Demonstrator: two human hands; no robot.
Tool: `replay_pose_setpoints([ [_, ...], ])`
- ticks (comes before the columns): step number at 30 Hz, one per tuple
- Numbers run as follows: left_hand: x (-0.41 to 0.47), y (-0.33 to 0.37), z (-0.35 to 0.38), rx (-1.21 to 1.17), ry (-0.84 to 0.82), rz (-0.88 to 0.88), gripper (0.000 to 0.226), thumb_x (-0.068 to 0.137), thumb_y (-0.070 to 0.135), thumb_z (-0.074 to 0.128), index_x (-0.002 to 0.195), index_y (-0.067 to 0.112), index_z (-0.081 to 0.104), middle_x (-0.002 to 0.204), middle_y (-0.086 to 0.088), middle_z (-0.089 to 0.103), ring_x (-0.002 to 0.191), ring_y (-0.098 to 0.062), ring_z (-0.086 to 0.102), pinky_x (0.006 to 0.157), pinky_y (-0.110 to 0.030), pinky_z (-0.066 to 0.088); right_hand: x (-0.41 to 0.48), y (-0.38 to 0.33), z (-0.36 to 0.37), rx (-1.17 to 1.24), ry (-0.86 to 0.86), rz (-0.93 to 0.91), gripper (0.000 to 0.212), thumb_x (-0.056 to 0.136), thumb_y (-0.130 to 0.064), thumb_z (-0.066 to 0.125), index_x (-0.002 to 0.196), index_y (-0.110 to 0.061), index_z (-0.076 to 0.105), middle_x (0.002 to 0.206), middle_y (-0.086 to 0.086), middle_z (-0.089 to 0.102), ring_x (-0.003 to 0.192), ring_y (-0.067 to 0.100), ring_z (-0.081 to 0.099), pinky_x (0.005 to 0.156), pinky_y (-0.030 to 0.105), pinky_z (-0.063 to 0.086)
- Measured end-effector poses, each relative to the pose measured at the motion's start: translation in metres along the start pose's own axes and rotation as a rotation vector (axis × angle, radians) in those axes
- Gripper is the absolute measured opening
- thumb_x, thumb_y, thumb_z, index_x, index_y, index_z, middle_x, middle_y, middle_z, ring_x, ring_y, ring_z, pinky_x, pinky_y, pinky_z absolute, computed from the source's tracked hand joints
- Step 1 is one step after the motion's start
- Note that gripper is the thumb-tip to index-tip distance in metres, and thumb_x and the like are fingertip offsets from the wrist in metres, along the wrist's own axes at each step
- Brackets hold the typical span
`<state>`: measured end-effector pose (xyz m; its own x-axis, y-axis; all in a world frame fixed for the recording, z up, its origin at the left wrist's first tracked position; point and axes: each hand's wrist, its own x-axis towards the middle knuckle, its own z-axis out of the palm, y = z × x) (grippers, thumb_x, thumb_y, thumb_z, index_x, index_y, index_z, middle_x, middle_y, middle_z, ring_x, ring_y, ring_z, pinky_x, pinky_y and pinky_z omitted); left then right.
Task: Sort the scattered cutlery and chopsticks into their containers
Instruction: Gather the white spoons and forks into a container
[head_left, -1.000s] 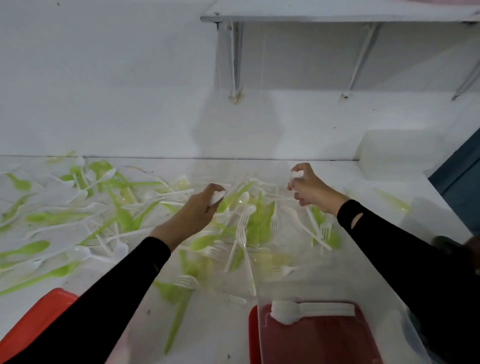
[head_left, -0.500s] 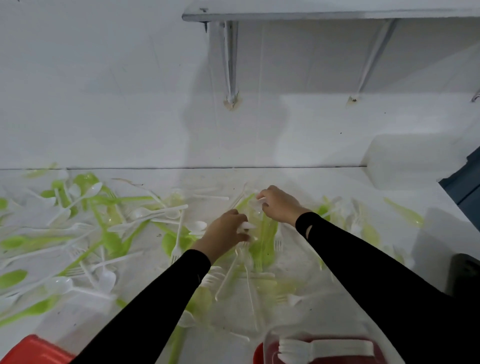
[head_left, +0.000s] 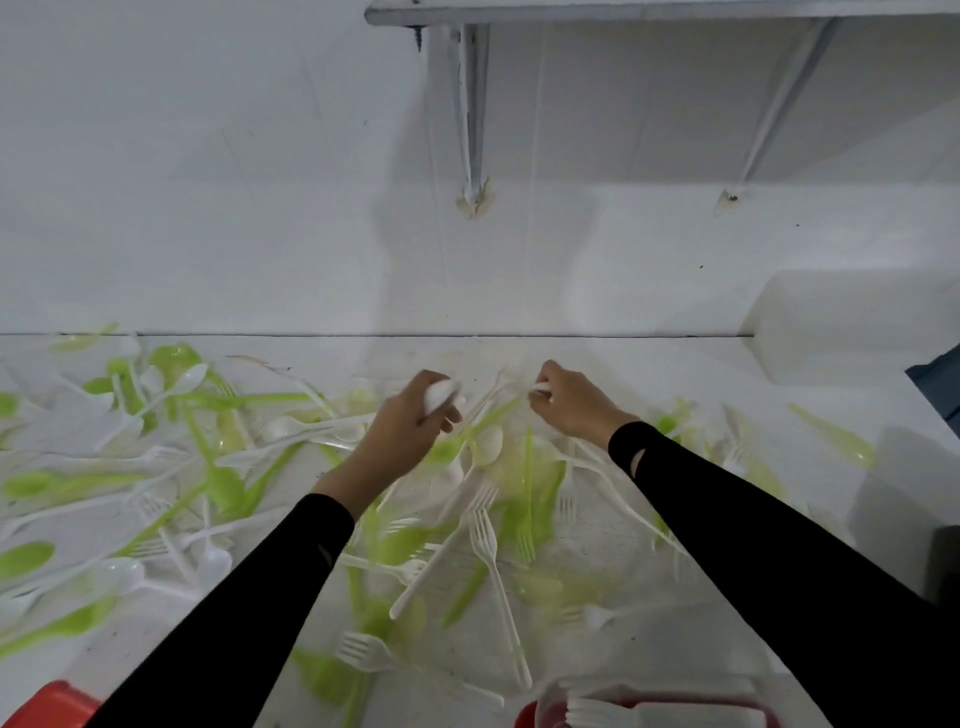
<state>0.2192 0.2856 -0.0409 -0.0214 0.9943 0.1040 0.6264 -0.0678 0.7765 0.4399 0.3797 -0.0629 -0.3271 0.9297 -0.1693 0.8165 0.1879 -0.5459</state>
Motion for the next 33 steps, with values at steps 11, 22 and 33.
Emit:
replay_pose_setpoints([
  [11, 0.026, 0.006, 0.041, 0.314, -0.104, -0.145, 0.033, 0.086, 0.046, 0.069, 0.085, 0.013, 0.065, 0.082, -0.002, 0.062, 0.084, -0.023, 0.061, 0.066, -0.027, 0.037, 0.018, 0.008, -0.006, -0.095, -0.04, 0.097, 0.043, 0.1, -0.031, 0.048, 0.142, -0.023, 0.045, 0.136, 0.012, 0.043, 0.12, 0.03, 0.052, 0.1, 0.038, 0.043],
  [22, 0.034, 0.012, 0.05, 0.499, -0.296, -0.13, 0.042, 0.076, 0.042, 0.079, 0.109, 0.02, 0.066, 0.112, -0.003, 0.053, 0.11, -0.021, 0.053, 0.085, -0.033, 0.045, 0.013, 0.006, -0.008, -0.189, 0.096, 0.087, 0.039, 0.092, -0.041, 0.058, 0.122, -0.016, 0.056, 0.123, 0.005, 0.057, 0.115, 0.028, 0.055, 0.085, 0.035, 0.039],
  [33, 0.038, 0.032, -0.006, -0.572, 0.068, -0.149, 0.01, 0.104, 0.015, 0.045, 0.094, 0.015, 0.042, 0.098, -0.018, 0.07, 0.083, -0.027, 0.071, 0.076, -0.037, 0.056, -0.027, -0.008, -0.047, 0.053, -0.003, 0.055, 0.032, 0.096, -0.021, 0.038, 0.12, -0.031, 0.057, 0.082, -0.007, 0.065, 0.092, 0.022, 0.063, 0.075, 0.027, 0.047],
])
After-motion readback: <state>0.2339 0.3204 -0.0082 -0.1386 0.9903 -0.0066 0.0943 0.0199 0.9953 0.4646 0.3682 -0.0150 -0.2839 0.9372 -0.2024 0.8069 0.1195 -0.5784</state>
